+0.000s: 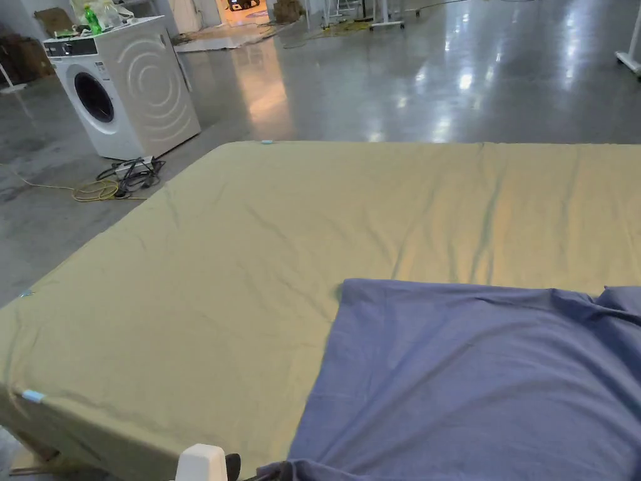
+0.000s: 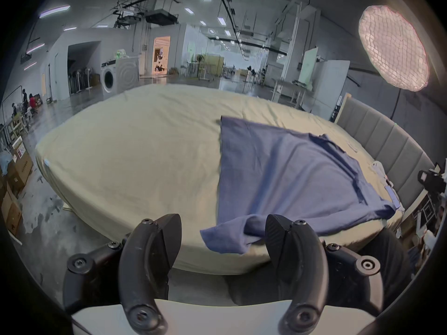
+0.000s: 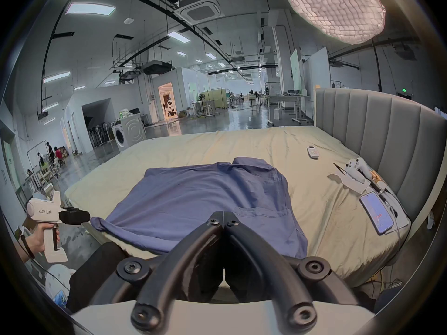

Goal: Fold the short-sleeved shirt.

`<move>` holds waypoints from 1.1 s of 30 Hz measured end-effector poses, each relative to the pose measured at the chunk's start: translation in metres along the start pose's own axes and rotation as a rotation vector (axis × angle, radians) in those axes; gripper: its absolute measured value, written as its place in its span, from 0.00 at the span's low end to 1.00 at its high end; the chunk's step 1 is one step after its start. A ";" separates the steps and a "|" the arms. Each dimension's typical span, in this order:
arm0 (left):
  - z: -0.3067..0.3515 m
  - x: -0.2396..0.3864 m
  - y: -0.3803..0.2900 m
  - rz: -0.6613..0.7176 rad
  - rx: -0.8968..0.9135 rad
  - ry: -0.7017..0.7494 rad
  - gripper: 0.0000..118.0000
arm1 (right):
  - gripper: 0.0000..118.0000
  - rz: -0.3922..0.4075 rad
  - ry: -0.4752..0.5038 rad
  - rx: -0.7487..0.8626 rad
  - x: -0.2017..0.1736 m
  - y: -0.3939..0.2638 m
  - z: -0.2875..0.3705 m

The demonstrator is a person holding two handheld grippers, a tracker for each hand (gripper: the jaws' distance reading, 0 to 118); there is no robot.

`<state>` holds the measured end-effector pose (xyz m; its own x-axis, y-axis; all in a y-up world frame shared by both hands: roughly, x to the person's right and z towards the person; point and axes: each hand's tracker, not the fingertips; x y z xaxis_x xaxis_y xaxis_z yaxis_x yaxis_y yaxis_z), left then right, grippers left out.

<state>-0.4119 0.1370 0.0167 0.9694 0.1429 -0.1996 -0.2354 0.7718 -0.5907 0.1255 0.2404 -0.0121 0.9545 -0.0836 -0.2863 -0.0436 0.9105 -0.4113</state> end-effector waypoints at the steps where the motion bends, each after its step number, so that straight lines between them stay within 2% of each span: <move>1: -0.005 -0.001 -0.003 -0.001 -0.004 0.000 0.62 | 0.00 0.003 -0.002 -0.004 0.000 0.000 0.000; 5: -0.032 -0.018 -0.017 0.013 -0.050 -0.017 0.60 | 0.00 -0.015 -0.009 -0.022 0.002 0.000 -0.002; 6: -0.036 -0.018 -0.020 0.016 -0.055 -0.019 0.57 | 0.00 -0.021 -0.008 -0.025 0.002 0.000 -0.003; 9: -0.036 -0.010 -0.021 0.005 -0.062 -0.031 0.37 | 0.00 -0.022 -0.013 -0.028 0.003 -0.001 -0.002; 11: -0.034 0.003 -0.015 -0.011 -0.073 -0.037 0.32 | 0.00 -0.013 -0.020 -0.033 0.003 -0.002 -0.001; 13: -0.036 0.006 -0.015 -0.011 -0.083 -0.046 0.18 | 0.00 -0.008 -0.027 -0.039 0.005 -0.005 0.001; 18: -0.044 0.010 -0.007 -0.061 -0.125 -0.055 0.10 | 0.00 -0.020 -0.059 -0.061 0.016 -0.015 0.006; 23: -0.063 0.006 0.003 -0.029 -0.224 -0.025 0.09 | 0.00 -0.047 -0.123 -0.074 0.038 -0.023 0.013; 26: -0.072 0.017 0.009 -0.099 -0.272 0.016 0.09 | 0.00 -0.067 -0.180 -0.080 0.059 -0.027 0.015; 27: -0.072 0.022 0.010 -0.135 -0.278 0.026 0.09 | 0.05 -0.075 -0.204 -0.091 0.068 -0.028 0.013; 28: -0.074 0.025 0.010 -0.162 -0.284 0.033 0.09 | 0.20 -0.080 -0.221 -0.104 0.076 -0.032 0.011; 29: -0.075 0.028 0.011 -0.185 -0.288 0.040 0.09 | 0.42 -0.083 -0.226 -0.113 0.085 -0.035 0.008; 30: -0.076 0.029 0.010 -0.190 -0.290 0.044 0.09 | 0.57 -0.089 -0.233 -0.121 0.093 -0.038 0.004; 33: -0.079 0.026 0.012 -0.177 -0.301 0.045 0.09 | 0.56 -0.106 -0.238 -0.150 0.112 -0.048 -0.010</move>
<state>-0.3951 0.1007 -0.0571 0.9946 -0.0098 -0.1036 -0.0801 0.5637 -0.8221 0.2317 0.1836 -0.0331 0.9976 -0.0620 -0.0309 0.0344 0.8303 -0.5562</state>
